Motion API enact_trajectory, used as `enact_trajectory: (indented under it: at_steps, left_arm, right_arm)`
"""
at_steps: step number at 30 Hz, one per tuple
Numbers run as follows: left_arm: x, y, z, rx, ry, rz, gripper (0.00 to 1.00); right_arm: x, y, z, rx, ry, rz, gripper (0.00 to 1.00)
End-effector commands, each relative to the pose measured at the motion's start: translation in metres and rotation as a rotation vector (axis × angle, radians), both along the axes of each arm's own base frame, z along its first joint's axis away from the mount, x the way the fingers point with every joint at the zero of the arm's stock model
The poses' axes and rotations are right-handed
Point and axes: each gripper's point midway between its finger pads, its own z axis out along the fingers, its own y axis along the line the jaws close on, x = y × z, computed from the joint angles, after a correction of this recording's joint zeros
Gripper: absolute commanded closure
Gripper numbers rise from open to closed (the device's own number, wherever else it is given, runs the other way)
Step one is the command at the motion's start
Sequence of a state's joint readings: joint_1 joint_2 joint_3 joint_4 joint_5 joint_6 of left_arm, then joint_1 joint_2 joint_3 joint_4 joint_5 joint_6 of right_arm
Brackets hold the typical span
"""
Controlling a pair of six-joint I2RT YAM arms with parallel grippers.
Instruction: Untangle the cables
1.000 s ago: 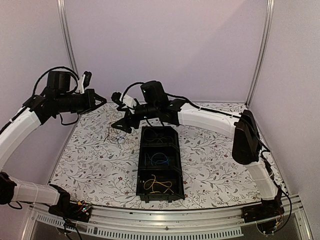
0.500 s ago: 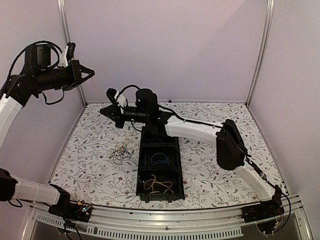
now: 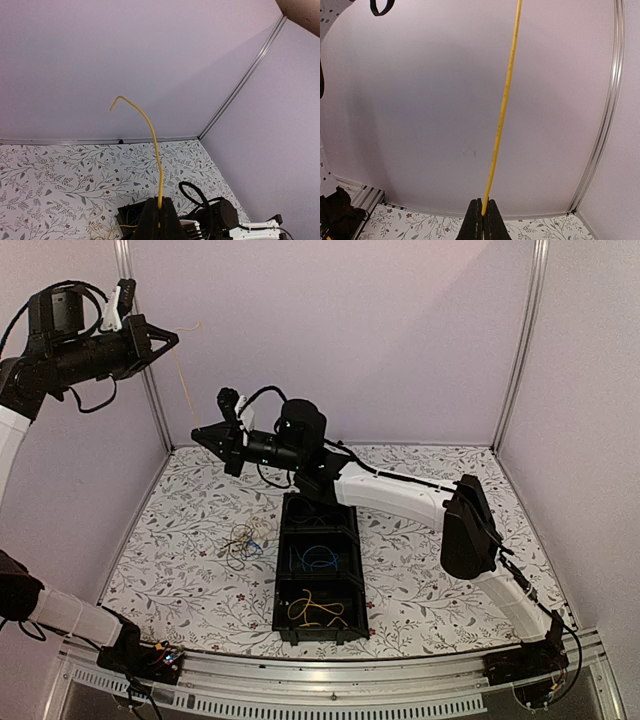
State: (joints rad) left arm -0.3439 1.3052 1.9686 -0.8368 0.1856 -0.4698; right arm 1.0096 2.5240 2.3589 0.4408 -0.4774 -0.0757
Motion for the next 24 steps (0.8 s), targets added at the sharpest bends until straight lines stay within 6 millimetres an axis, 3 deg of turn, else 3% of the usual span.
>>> enact_trajectory:
  at_steps: [1,2,4,7,10,11,13,14,16,24]
  left_arm:
    - [-0.023,0.007,0.079,-0.141,-0.345,-0.01,1.0]
    - [-0.019,0.005,0.068,-0.132,-0.322,-0.011,1.0]
    - [-0.011,0.0,0.041,-0.111,-0.271,-0.027,1.0]
    - [-0.003,-0.012,0.0,-0.09,-0.187,-0.076,1.0]
    - [0.0,-0.028,-0.034,-0.086,-0.12,-0.157,1.0]
    - [0.0,-0.033,-0.043,-0.088,-0.1,-0.185,1.0]
    - [-0.003,-0.043,-0.056,-0.093,-0.069,-0.247,1.0]
    - [-0.005,-0.048,-0.061,-0.094,-0.057,-0.283,1.0]
    - [-0.012,-0.058,-0.068,-0.09,-0.041,-0.34,1.0]
    - [-0.046,-0.098,-0.088,-0.056,0.006,-0.529,1.0]
  right_arm:
    - [0.001,-0.011,-0.114,-0.404,0.186,0.089,0.99]
    - [-0.005,-0.018,-0.105,-0.421,0.183,0.11,0.97]
    - [-0.016,-0.035,-0.096,-0.468,0.18,0.15,0.83]
    - [-0.031,-0.064,-0.094,-0.547,0.2,0.173,0.66]
    - [-0.042,-0.099,-0.115,-0.653,0.256,0.185,0.54]
    - [-0.046,-0.114,-0.112,-0.672,0.255,0.189,0.51]
    - [-0.05,-0.141,-0.127,-0.73,0.277,0.182,0.47]
    - [-0.05,-0.157,-0.125,-0.741,0.27,0.165,0.45]
    - [-0.049,-0.188,-0.146,-0.793,0.319,0.132,0.41]
    - [-0.016,-0.304,-0.182,-0.838,0.429,-0.093,0.35]
